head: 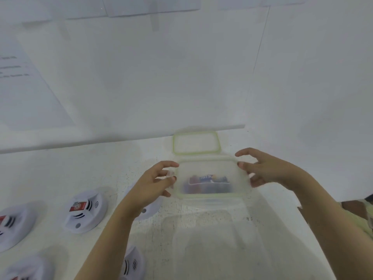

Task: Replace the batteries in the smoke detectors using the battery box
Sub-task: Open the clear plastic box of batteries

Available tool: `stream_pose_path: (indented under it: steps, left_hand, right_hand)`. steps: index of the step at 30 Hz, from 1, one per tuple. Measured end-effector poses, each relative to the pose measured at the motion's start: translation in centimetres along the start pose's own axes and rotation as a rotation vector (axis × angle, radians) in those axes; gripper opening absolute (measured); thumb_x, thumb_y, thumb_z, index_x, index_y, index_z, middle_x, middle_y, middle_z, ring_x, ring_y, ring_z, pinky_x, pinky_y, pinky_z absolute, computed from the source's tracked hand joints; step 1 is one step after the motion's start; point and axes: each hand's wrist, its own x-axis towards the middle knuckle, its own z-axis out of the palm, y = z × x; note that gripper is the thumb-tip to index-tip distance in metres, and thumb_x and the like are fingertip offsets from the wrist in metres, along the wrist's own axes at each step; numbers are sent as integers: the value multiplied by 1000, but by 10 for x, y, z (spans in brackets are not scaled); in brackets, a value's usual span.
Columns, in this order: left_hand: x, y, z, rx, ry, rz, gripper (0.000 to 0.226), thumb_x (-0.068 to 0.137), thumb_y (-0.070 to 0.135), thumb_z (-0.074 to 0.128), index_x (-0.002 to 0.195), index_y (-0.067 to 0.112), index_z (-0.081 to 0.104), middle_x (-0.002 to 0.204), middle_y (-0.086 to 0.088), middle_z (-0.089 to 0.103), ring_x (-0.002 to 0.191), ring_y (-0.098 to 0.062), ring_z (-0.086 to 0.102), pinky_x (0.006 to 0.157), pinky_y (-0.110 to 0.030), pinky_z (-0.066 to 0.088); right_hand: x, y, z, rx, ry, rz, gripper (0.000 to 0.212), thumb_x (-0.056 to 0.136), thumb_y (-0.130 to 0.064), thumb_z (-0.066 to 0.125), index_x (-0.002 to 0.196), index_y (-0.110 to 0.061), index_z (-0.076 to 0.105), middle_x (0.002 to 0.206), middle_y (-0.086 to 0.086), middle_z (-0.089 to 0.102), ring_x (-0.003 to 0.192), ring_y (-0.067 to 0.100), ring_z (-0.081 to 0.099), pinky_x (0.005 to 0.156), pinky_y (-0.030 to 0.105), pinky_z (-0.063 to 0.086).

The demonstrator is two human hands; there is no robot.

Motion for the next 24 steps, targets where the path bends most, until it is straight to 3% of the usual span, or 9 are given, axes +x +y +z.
stream_pose_path:
  steps: [5, 9, 13, 15, 17, 19, 22, 24]
  left_hand:
    - [-11, -4, -12, -92, 65, 97, 46, 84, -18, 52, 104, 20, 68, 116, 4, 66, 84, -6, 69, 73, -23, 56]
    - [-13, -2, -18, -188, 99, 208, 36, 81, -19, 61, 99, 10, 71, 114, 8, 71, 80, -6, 69, 71, -15, 52]
    - [-3, 17, -18, -214, 272, 281, 28, 88, -4, 60, 94, 20, 72, 76, 7, 73, 67, -4, 64, 65, -14, 52]
    - [11, 28, -19, -211, 377, 301, 19, 92, 7, 60, 89, 21, 72, 71, 12, 71, 61, -2, 61, 57, -16, 51]
    - [31, 38, -18, -186, 445, 305, 14, 93, 10, 61, 86, 15, 72, 67, 8, 69, 53, -2, 56, 53, -16, 50]
    - [53, 45, -17, -161, 492, 269, 11, 91, 12, 64, 84, 10, 72, 65, 0, 65, 46, -2, 53, 51, -16, 50]
    - [86, 45, -16, -169, 510, 138, 21, 90, 12, 67, 69, 10, 68, 58, -2, 61, 42, -2, 54, 50, -14, 52]
    - [103, 37, -16, -173, 500, 32, 26, 89, 12, 68, 63, 9, 66, 52, 2, 62, 47, -6, 57, 50, -14, 53]
  right_hand:
    - [-23, 20, -12, 174, -157, -147, 56, 68, -10, 75, 116, -36, 59, 102, 9, 63, 82, 16, 65, 78, 25, 52]
    - [-26, 21, -13, 210, -144, -284, 55, 69, 3, 76, 112, -30, 67, 94, 1, 56, 78, 15, 57, 79, 23, 50]
    - [-23, -1, -9, 284, 77, -450, 24, 77, -26, 64, 99, -27, 73, 62, -7, 46, 57, 11, 40, 61, 19, 42]
    - [-12, -14, -9, 314, 194, -489, 18, 79, -36, 60, 86, -30, 76, 53, -11, 39, 53, 13, 30, 51, 21, 31]
    - [9, -26, -11, 336, 352, -447, 19, 85, -36, 62, 73, -31, 77, 47, -11, 27, 50, 15, 21, 49, 27, 19]
    - [35, -35, -13, 335, 464, -353, 26, 87, -37, 63, 71, -22, 77, 46, -7, 22, 47, 15, 18, 47, 26, 17]
    - [73, -40, -14, 281, 429, -192, 40, 90, -37, 59, 90, 0, 72, 64, 5, 28, 51, 17, 22, 48, 26, 24]
    - [90, -37, -11, 255, 344, -90, 34, 93, -31, 57, 89, 1, 68, 71, 7, 30, 51, 16, 22, 48, 25, 25]
